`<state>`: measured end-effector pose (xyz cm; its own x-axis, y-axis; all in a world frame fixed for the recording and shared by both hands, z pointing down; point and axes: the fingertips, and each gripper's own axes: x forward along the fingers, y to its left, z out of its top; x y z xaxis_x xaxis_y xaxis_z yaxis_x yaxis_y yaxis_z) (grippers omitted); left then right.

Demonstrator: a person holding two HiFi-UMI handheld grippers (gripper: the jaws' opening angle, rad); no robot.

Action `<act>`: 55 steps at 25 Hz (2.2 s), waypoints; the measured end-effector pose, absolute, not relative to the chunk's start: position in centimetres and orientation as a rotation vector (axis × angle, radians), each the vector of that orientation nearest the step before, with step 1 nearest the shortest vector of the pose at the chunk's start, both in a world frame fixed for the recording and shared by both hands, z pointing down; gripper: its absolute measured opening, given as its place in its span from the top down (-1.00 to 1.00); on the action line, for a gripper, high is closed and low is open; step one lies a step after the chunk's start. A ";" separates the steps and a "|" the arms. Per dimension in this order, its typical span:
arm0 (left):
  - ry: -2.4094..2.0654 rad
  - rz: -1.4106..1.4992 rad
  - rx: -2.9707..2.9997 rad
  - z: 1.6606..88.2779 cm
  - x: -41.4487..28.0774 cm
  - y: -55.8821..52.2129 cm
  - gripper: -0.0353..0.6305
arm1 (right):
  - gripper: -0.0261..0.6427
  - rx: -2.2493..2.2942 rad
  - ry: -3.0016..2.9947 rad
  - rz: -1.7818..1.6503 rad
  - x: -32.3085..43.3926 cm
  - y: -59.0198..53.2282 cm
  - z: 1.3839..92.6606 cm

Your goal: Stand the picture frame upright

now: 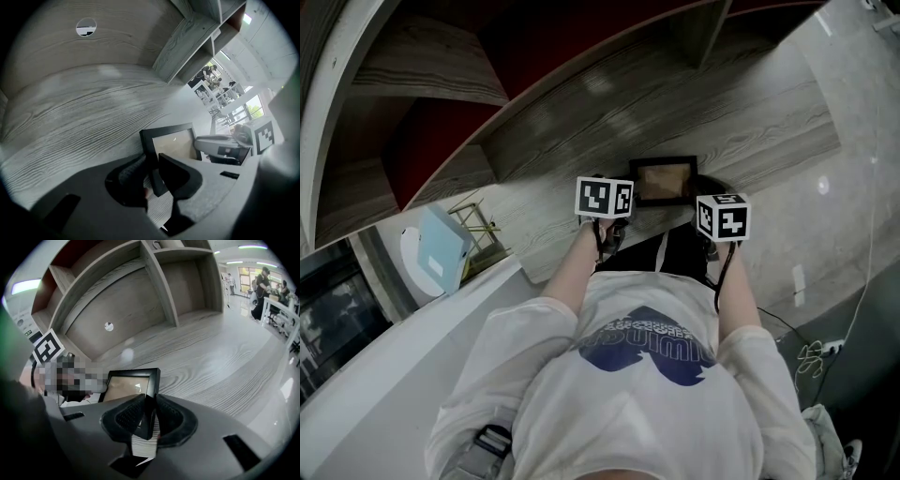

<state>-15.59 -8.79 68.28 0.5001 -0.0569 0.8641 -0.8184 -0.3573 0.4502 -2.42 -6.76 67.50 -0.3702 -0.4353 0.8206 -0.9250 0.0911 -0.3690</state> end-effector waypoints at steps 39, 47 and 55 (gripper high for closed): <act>-0.752 0.815 2.073 58.2 -5.6 -10.2 0.62 | 0.71 1.564 -2.001 0.959 7.5 -7.1 56.8; -0.882 0.764 2.032 56.9 1.6 -7.0 0.62 | 0.72 1.447 -2.093 0.901 15.0 -5.6 55.5; -0.995 0.710 1.998 55.8 5.8 -5.6 0.62 | 0.72 1.344 -2.178 0.826 19.2 -5.5 54.5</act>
